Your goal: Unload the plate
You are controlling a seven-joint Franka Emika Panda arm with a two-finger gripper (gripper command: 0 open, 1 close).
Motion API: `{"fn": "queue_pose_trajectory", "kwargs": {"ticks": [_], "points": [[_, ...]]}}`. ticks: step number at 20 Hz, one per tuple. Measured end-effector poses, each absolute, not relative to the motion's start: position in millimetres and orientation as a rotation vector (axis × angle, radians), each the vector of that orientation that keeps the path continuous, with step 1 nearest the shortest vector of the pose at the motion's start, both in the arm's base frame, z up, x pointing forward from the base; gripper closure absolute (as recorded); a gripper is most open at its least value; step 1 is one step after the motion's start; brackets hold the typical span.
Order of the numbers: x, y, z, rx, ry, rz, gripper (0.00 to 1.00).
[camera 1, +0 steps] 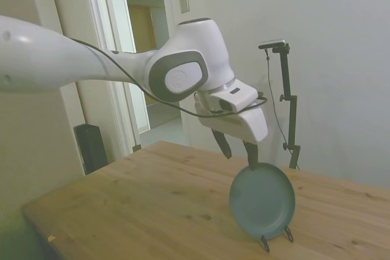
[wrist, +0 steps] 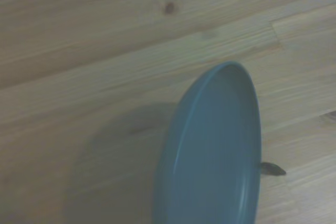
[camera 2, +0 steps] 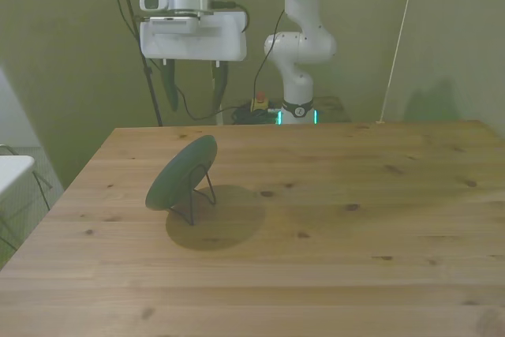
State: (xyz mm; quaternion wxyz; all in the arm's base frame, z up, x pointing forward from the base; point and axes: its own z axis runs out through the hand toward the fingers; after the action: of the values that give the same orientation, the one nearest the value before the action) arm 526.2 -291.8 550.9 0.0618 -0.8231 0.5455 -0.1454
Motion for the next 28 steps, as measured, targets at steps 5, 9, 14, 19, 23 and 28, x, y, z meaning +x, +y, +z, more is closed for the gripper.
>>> {"fn": "queue_pose_trajectory", "kwargs": {"ticks": [5,9,14,19,23,28], "points": [[550.8,-303.7,541.7,-2.394,1.615,-0.462,0.00],[561.5,-287.9,540.2,-2.372,1.561,-0.472,0.00],[558.1,-278.3,523.7,-2.386,1.543,-0.420,0.00],[553.8,-278.0,507.2,-2.393,1.553,-0.369,0.00],[555.5,-277.8,501.0,-2.394,1.555,-0.345,1.00],[555.1,-277.0,505.8,-2.389,1.550,-0.342,1.00]]}}
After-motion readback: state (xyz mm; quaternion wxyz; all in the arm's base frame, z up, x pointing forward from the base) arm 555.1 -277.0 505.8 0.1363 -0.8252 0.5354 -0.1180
